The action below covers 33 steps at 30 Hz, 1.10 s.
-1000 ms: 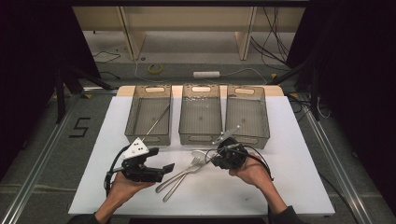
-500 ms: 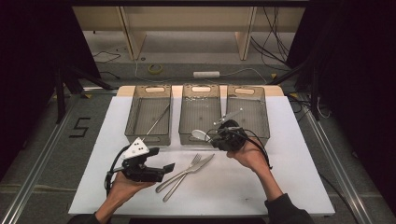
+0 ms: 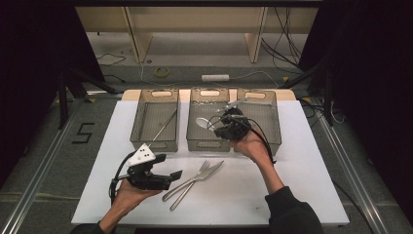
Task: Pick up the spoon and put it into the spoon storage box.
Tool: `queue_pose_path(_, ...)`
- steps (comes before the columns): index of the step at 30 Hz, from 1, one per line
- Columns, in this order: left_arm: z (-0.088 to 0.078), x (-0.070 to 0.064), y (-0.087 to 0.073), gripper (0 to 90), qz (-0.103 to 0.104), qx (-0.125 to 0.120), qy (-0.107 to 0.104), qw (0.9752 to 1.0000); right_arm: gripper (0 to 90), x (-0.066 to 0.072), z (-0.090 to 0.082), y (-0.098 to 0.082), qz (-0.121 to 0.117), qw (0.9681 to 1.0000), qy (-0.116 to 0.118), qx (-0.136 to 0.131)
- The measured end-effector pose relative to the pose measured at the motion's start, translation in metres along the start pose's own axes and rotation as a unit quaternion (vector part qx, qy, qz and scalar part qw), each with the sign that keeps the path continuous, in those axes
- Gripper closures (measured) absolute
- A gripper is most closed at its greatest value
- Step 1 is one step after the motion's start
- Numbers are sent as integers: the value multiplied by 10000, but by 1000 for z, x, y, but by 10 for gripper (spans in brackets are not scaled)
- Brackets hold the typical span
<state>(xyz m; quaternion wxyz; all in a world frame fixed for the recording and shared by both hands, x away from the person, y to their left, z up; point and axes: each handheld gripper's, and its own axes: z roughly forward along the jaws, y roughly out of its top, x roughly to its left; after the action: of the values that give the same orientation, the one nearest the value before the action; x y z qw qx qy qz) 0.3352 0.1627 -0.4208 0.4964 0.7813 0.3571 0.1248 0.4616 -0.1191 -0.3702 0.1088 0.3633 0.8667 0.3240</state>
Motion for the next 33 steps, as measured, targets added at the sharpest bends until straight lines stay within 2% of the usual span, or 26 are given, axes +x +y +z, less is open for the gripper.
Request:
queue_pose_path(11,1,0,0,154,14,2,-9,10000,861,-8,13,21,229,9996,-132,-87)
queue_pose_path(17,1,-1,0,154,14,-8,-18,10000,861,-15,21,27,452,9987,-205,-98)
queue_pose_path(22,1,-1,0,154,27,-1,-26,10000,861,-23,32,31,610,9975,-366,-9)
queue_pose_path(26,1,-1,0,154,35,13,-41,10000,861,-26,36,33,719,9969,-314,-85)
queue_pose_path(33,1,-1,0,154,42,26,-43,10000,861,-25,46,39,806,9960,-391,-53)
